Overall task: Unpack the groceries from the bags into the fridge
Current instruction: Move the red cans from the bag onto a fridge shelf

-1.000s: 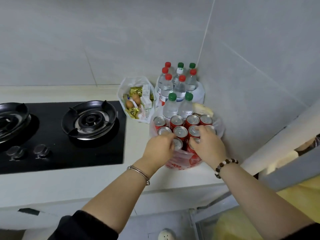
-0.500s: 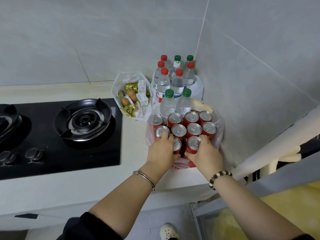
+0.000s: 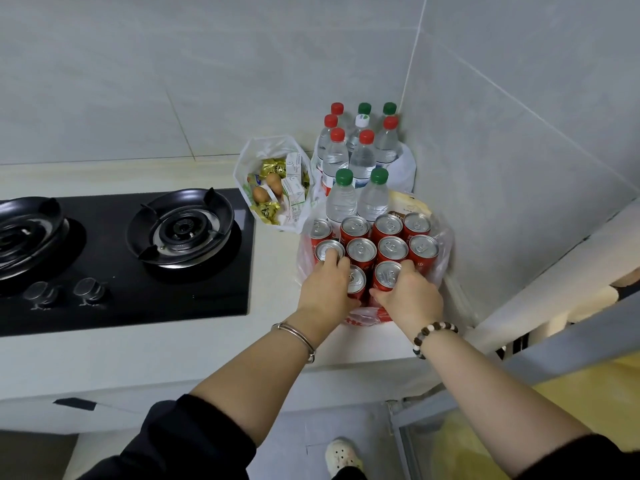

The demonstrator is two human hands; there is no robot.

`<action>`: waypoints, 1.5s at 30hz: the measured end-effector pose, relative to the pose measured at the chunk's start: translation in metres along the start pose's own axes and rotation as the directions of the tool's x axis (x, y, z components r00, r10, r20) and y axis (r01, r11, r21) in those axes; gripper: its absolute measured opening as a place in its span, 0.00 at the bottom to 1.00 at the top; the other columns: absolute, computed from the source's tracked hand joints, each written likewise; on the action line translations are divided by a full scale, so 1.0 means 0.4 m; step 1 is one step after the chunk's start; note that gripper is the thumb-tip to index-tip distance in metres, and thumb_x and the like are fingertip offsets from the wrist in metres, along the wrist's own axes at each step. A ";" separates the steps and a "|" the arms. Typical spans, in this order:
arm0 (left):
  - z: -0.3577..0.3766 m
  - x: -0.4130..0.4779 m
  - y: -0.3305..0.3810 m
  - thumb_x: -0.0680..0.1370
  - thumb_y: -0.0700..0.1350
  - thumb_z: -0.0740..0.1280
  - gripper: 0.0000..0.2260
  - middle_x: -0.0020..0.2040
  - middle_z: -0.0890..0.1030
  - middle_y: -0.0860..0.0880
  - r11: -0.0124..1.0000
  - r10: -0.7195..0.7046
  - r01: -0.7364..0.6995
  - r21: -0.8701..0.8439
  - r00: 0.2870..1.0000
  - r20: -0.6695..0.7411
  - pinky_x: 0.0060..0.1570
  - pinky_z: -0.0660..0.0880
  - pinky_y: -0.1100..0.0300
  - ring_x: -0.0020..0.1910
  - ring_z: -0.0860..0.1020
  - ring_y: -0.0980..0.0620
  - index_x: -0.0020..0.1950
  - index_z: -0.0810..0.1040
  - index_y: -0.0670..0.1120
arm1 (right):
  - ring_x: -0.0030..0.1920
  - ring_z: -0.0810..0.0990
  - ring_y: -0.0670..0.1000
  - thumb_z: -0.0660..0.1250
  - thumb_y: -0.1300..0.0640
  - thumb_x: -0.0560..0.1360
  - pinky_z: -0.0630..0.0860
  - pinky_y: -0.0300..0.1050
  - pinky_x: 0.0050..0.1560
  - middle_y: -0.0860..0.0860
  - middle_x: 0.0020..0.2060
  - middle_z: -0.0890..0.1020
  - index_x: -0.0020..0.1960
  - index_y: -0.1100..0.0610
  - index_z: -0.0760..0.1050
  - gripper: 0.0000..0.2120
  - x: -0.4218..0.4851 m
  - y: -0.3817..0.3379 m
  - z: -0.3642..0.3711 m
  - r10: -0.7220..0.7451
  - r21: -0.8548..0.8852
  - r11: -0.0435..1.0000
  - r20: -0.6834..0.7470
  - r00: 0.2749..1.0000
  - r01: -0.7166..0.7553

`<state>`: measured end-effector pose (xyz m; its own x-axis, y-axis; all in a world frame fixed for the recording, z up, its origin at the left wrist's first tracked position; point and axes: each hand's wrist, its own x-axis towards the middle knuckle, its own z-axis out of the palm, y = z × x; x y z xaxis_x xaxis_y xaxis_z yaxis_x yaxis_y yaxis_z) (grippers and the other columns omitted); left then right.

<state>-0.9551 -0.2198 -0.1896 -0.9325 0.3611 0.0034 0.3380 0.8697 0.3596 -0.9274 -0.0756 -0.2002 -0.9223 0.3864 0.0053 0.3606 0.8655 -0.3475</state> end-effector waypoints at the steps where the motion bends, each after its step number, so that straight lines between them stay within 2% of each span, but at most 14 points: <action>1: 0.000 0.000 0.001 0.69 0.47 0.74 0.24 0.61 0.67 0.46 1.000 0.006 -0.006 -0.006 1.000 -0.007 0.46 0.72 0.56 0.55 0.73 0.46 0.60 0.70 0.43 | 0.49 0.81 0.60 0.73 0.42 0.67 0.74 0.48 0.39 0.55 0.48 0.81 0.53 0.59 0.67 0.27 0.000 0.001 -0.002 0.000 0.002 1.000 0.003 1.000 0.000; 5: -0.002 -0.005 0.006 0.68 0.47 0.73 0.22 0.60 0.68 0.46 0.998 0.045 -0.047 -0.038 0.997 -0.065 0.46 0.72 0.56 0.52 0.75 0.44 0.58 0.72 0.42 | 0.47 0.81 0.59 0.73 0.42 0.66 0.73 0.46 0.38 0.54 0.46 0.82 0.54 0.59 0.69 0.27 0.004 0.002 -0.019 -0.009 -0.012 1.000 0.025 1.000 0.009; 11: -0.045 -0.025 0.018 0.65 0.53 0.76 0.27 0.55 0.77 0.48 0.993 0.024 -0.036 -0.111 0.994 -0.104 0.48 0.73 0.57 0.52 0.76 0.47 0.60 0.73 0.46 | 0.46 0.81 0.58 0.74 0.44 0.64 0.73 0.44 0.37 0.53 0.45 0.82 0.54 0.56 0.70 0.26 0.006 0.001 -0.059 -0.046 0.057 0.997 0.025 0.999 0.045; 14: -0.094 -0.036 0.023 0.64 0.52 0.77 0.27 0.52 0.80 0.50 0.973 -0.043 0.011 -0.229 0.990 -0.136 0.45 0.73 0.59 0.49 0.77 0.48 0.59 0.72 0.48 | 0.46 0.80 0.57 0.75 0.45 0.65 0.72 0.44 0.36 0.53 0.44 0.81 0.53 0.56 0.70 0.25 0.010 -0.009 -0.097 -0.082 0.117 0.990 0.026 0.996 0.079; 16: -0.127 -0.041 0.022 0.64 0.51 0.78 0.27 0.52 0.80 0.52 0.940 -0.087 0.027 -0.341 0.983 -0.162 0.48 0.75 0.58 0.49 0.78 0.50 0.59 0.72 0.49 | 0.48 0.80 0.57 0.75 0.46 0.65 0.74 0.45 0.39 0.53 0.46 0.81 0.54 0.56 0.70 0.25 0.012 -0.022 -0.127 -0.112 0.180 0.978 0.023 0.993 0.106; 20: -0.203 -0.058 0.009 0.64 0.47 0.79 0.28 0.53 0.80 0.52 0.886 -0.121 0.003 -0.464 0.967 -0.225 0.52 0.74 0.61 0.52 0.77 0.54 0.59 0.73 0.48 | 0.48 0.79 0.55 0.76 0.46 0.64 0.77 0.48 0.45 0.52 0.47 0.81 0.55 0.56 0.71 0.26 0.007 -0.074 -0.198 -0.161 0.313 0.937 -0.010 0.987 0.156; 23: -0.267 -0.085 -0.006 0.64 0.47 0.79 0.28 0.52 0.79 0.54 0.879 -0.130 -0.012 -0.477 0.956 -0.264 0.49 0.70 0.67 0.51 0.77 0.56 0.61 0.74 0.48 | 0.45 0.78 0.52 0.77 0.47 0.64 0.74 0.44 0.40 0.49 0.45 0.80 0.53 0.54 0.71 0.24 -0.008 -0.130 -0.246 -0.221 0.362 0.905 -0.051 0.974 0.224; 26: -0.325 -0.123 -0.034 0.64 0.46 0.79 0.28 0.51 0.79 0.55 0.858 -0.173 -0.003 -0.514 0.940 -0.295 0.50 0.73 0.67 0.50 0.78 0.57 0.61 0.74 0.50 | 0.43 0.77 0.49 0.77 0.48 0.64 0.69 0.40 0.34 0.46 0.43 0.79 0.50 0.51 0.70 0.22 -0.029 -0.191 -0.272 -0.288 0.454 0.841 -0.086 0.954 0.295; 30: -0.394 -0.200 -0.088 0.64 0.44 0.78 0.27 0.50 0.78 0.57 0.812 -0.276 0.025 -0.583 0.897 -0.345 0.44 0.73 0.72 0.48 0.78 0.60 0.61 0.74 0.52 | 0.43 0.78 0.48 0.78 0.49 0.62 0.76 0.45 0.41 0.46 0.41 0.80 0.50 0.53 0.72 0.22 -0.068 -0.278 -0.283 -0.367 0.531 0.769 -0.088 0.926 0.356; 34: -0.454 -0.322 -0.174 0.66 0.42 0.77 0.27 0.53 0.80 0.55 0.731 -0.401 0.058 -0.680 0.843 -0.359 0.46 0.79 0.61 0.51 0.79 0.56 0.61 0.73 0.51 | 0.42 0.77 0.45 0.78 0.51 0.63 0.71 0.38 0.36 0.42 0.40 0.78 0.48 0.50 0.73 0.19 -0.151 -0.397 -0.274 -0.498 0.609 0.669 -0.059 0.865 0.426; 36: -0.479 -0.381 -0.206 0.66 0.40 0.77 0.27 0.53 0.80 0.53 0.706 -0.448 0.060 -0.706 0.810 -0.378 0.44 0.79 0.63 0.51 0.80 0.56 0.62 0.73 0.50 | 0.42 0.78 0.43 0.78 0.51 0.63 0.71 0.36 0.36 0.42 0.40 0.79 0.49 0.50 0.74 0.19 -0.184 -0.449 -0.257 -0.547 0.640 0.630 -0.037 0.836 0.440; 39: -0.504 -0.477 -0.252 0.66 0.39 0.77 0.28 0.54 0.80 0.53 0.666 -0.525 0.080 -0.742 0.757 -0.389 0.50 0.79 0.60 0.51 0.80 0.57 0.63 0.72 0.50 | 0.42 0.78 0.43 0.78 0.49 0.63 0.74 0.37 0.38 0.42 0.41 0.79 0.49 0.51 0.74 0.19 -0.250 -0.527 -0.233 -0.627 0.663 0.576 -0.016 0.779 0.477; 42: -0.530 -0.610 -0.303 0.67 0.39 0.76 0.29 0.54 0.80 0.55 0.620 -0.627 0.116 -0.776 0.667 -0.402 0.49 0.78 0.61 0.51 0.79 0.58 0.65 0.71 0.50 | 0.43 0.78 0.42 0.78 0.49 0.64 0.74 0.39 0.41 0.41 0.41 0.79 0.50 0.49 0.73 0.20 -0.347 -0.619 -0.204 -0.725 0.712 0.497 0.025 0.688 0.497; 45: -0.541 -0.750 -0.341 0.68 0.40 0.76 0.23 0.50 0.81 0.57 0.608 -0.708 0.174 -0.775 0.560 -0.430 0.46 0.77 0.66 0.49 0.80 0.59 0.60 0.75 0.53 | 0.43 0.79 0.41 0.79 0.50 0.63 0.74 0.38 0.42 0.42 0.42 0.80 0.50 0.50 0.75 0.20 -0.448 -0.705 -0.171 -0.819 0.767 0.400 0.053 0.571 0.503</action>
<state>-0.7488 -0.5196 -0.0377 -0.8164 -0.5580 0.1486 -0.0547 0.3309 0.9421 -0.8542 -0.3670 -0.0389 -0.8295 -0.5051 0.2383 -0.4258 0.2959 -0.8550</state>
